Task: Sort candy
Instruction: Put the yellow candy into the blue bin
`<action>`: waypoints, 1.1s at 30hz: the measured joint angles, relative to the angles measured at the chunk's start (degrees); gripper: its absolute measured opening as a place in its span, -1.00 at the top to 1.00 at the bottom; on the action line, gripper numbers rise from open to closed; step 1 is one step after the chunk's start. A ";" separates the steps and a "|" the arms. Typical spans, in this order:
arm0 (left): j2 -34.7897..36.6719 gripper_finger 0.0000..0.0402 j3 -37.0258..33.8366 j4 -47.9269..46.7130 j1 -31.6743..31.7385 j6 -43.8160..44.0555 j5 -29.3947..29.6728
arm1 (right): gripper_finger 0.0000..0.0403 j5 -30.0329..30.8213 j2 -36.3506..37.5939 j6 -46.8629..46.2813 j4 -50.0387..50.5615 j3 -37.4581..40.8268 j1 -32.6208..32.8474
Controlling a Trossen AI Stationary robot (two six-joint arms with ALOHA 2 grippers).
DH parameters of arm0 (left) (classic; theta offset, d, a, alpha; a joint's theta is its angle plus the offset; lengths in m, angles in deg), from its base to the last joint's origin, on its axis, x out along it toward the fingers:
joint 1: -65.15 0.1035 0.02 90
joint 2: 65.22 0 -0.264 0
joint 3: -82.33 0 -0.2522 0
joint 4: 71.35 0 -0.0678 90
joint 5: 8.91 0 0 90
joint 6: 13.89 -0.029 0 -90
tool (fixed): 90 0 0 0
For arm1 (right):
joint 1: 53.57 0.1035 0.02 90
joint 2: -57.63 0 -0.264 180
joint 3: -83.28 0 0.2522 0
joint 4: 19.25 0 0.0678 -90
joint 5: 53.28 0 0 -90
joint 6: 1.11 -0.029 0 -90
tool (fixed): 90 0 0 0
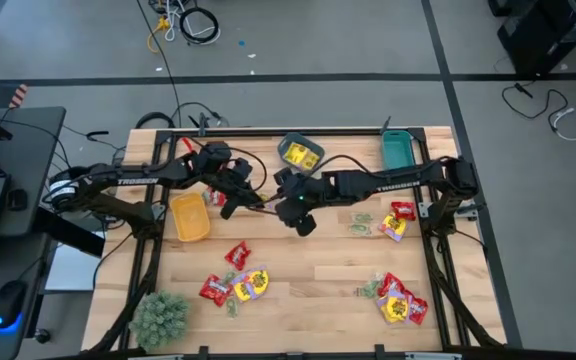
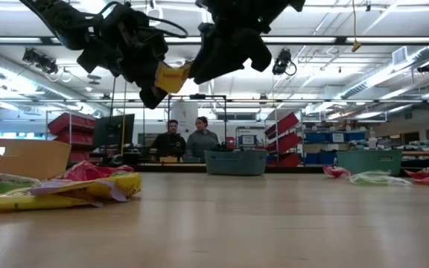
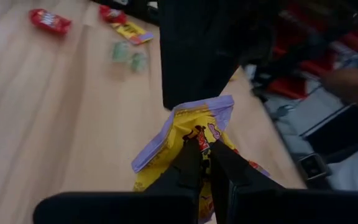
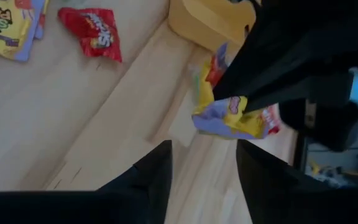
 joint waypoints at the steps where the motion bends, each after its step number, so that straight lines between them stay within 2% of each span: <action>1: 0.00 0.92 0.00 0.10 0.00 0.22 -0.28 | 0.27 0.49 0.00 0.45 -0.48 0.00 0.26; 5: 0.00 0.92 0.00 0.15 0.00 1.33 -0.95 | 0.50 1.20 0.00 2.20 -1.94 0.00 0.73; 10: 0.00 0.92 0.00 0.14 0.00 1.99 -1.17 | 0.89 1.48 0.00 4.12 -3.14 0.00 0.70; 12: 0.00 0.92 0.00 0.13 0.00 2.02 -1.42 | 0.97 2.65 0.00 5.07 -3.20 0.00 0.76; 16: 0.00 0.92 0.00 0.15 0.01 2.04 -1.51 | 0.85 6.06 0.00 5.34 -3.18 0.00 1.07; 22: 0.00 0.92 0.00 0.17 0.00 2.08 -5.43 | 0.50 7.09 0.00 7.78 -3.20 0.00 2.08; 26: 0.00 0.92 0.00 0.39 0.00 2.88 -5.71 | 0.29 7.08 0.00 10.33 -3.58 0.00 2.89; 29: 0.00 0.92 0.00 0.39 0.00 3.17 -6.93 | 0.23 7.08 0.00 10.95 -4.45 0.00 3.33; 33: 0.00 0.92 0.00 0.40 0.00 3.57 -7.70 | 0.24 7.04 0.00 13.69 -5.94 0.00 4.04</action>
